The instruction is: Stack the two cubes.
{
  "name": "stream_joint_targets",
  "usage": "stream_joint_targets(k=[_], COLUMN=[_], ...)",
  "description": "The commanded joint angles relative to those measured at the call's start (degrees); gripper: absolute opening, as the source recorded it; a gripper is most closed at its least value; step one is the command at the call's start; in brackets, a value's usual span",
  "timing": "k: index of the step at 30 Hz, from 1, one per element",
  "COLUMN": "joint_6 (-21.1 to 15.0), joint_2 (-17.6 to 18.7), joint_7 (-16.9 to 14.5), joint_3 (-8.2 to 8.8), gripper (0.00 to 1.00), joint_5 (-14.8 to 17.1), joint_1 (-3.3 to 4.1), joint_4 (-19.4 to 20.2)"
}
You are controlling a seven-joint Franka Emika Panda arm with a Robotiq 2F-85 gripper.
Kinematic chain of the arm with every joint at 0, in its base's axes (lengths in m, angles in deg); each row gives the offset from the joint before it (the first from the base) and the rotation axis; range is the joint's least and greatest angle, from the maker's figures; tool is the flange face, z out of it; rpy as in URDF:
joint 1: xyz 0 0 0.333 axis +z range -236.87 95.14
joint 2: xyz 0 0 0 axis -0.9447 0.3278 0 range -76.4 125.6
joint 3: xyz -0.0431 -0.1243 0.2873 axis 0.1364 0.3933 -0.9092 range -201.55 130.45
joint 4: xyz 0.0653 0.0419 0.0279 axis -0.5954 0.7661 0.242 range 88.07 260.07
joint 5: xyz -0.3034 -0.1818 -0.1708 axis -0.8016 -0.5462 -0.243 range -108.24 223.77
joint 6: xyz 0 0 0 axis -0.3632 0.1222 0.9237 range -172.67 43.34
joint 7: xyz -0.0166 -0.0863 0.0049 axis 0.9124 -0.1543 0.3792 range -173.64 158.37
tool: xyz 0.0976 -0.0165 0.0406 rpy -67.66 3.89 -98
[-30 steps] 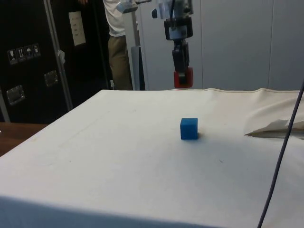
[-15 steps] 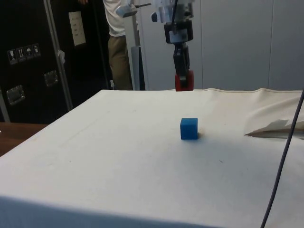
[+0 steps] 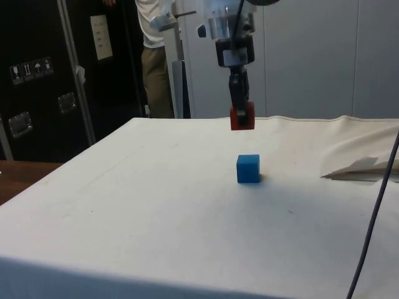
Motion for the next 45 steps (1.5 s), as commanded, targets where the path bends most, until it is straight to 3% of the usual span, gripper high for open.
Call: stream_joint_targets(k=[1, 4, 5, 7, 14, 15, 16, 22, 23, 24, 29, 32, 36, 45], joint_6=[-1.8, -3.7, -2.7, -5.4, -9.3, -8.4, -9.8, -12.3, -11.9, -12.5, -13.0, -12.5, -13.6, -13.9], joint_2=[0.3, 1.0, 0.9, 1.8, 4.1, 4.0, 4.6, 7.7, 7.8, 8.1, 9.3, 9.5, 11.1, 11.9], joint_7=[0.1, -0.1, 0.0, -0.2, -1.0, -0.3, -1.2, -3.0, -2.3, -3.2, -4.1, -3.2, -4.5, -4.0], joint_3=[-0.11, -0.23, -0.17, -0.4, -0.57, -0.63, -0.57, -0.74, -0.63, -0.74, -0.74, -0.63, -0.52, -0.11], gripper=[0.0, 0.0, 0.0, 0.0, 0.0, 0.0, 0.0, 0.0, 0.0, 0.0, 0.0, 0.0, 0.0, 0.0], joint_5=[0.5, 0.8, 0.2, 1.2, 2.4, 1.3, 2.6, 4.8, 3.6, 5.0, 5.7, 4.5, 5.7, 4.8], joint_1=[0.17, 0.23, 0.0, 0.23, 0.29, 0.0, 0.29, 0.23, 0.0, 0.23, 0.06, -0.06, -0.17, -0.46], joint_4=[0.6, 1.4, 1.0, 1.9, 2.9, 2.6, 3.0, 3.0, 2.9, 3.0, 2.9, 2.8, 2.7, 2.5])
